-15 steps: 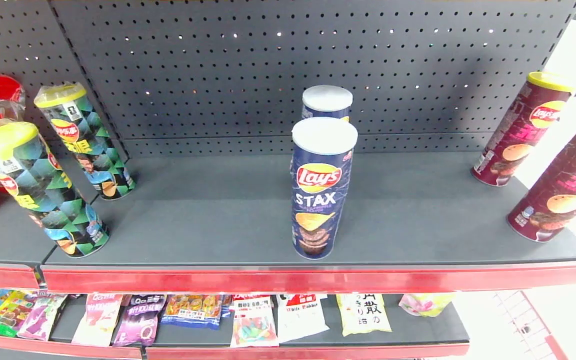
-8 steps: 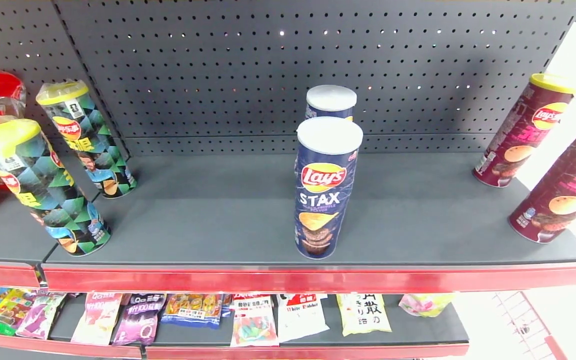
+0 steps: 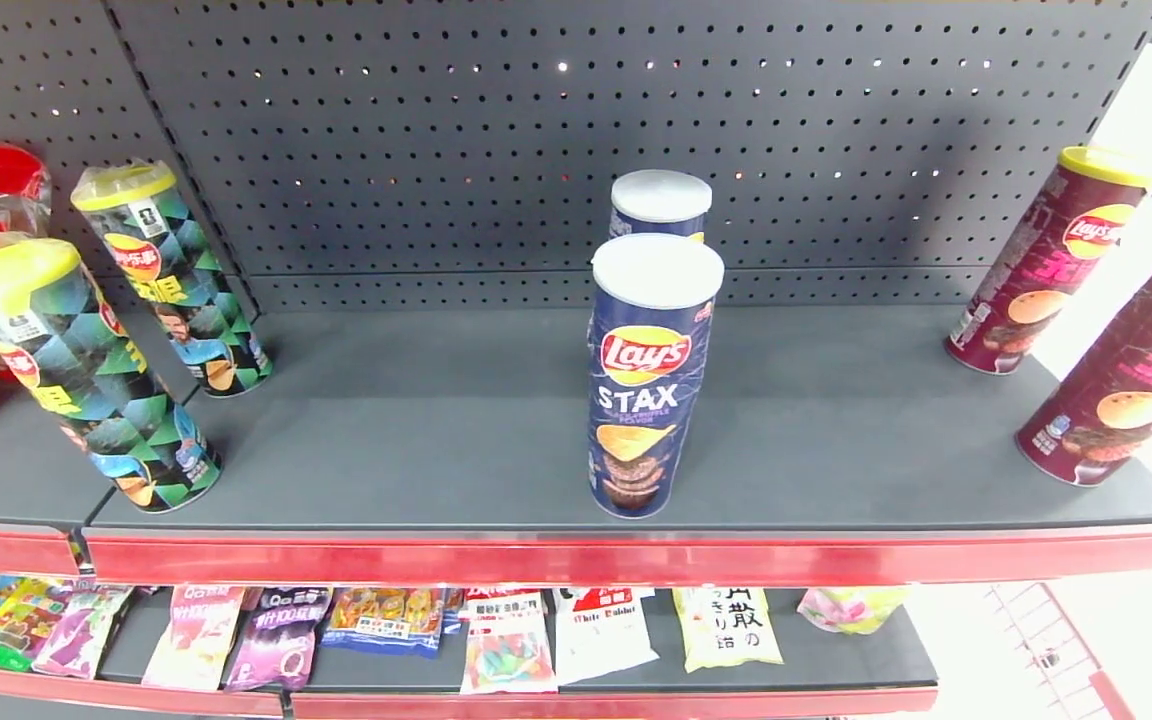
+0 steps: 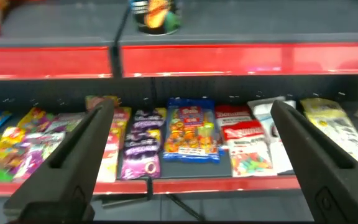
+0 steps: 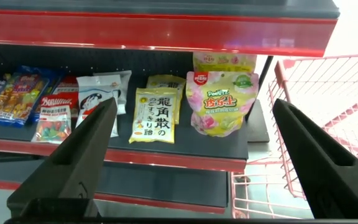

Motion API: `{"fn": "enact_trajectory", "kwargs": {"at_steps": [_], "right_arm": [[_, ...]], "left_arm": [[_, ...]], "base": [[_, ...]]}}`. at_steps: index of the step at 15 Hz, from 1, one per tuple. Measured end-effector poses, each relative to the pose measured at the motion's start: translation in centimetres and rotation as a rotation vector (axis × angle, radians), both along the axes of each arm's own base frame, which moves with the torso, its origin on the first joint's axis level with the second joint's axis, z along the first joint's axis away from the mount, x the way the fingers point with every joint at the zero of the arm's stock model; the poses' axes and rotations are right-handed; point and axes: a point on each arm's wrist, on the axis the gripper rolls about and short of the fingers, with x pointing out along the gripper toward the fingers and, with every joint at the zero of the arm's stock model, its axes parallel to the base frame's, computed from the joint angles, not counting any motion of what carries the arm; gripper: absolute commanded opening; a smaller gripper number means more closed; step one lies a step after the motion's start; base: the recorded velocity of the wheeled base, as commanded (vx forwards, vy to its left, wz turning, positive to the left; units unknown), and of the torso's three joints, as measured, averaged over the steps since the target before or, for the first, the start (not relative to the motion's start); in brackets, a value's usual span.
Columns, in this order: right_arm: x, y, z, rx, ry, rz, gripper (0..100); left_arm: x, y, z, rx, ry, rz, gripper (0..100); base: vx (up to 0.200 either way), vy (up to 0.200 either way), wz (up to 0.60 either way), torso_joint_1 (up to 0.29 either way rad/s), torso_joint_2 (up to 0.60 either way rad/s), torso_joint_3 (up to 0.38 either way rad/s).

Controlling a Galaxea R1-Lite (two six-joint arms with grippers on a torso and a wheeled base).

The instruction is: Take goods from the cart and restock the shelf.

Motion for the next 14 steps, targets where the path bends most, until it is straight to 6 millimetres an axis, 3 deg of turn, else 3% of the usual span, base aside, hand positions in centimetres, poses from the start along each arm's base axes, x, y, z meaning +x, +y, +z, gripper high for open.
{"fn": "enact_trajectory", "kwargs": {"at_steps": [14], "right_arm": [[0.00, 0.00, 0.00, 0.000, 0.000, 0.000, 100]], "left_arm": [[0.00, 0.06, 0.00, -0.018, 0.001, 0.028, 100]], "base": [[0.000, 0.000, 0.00, 0.000, 0.00, 0.000]]}}
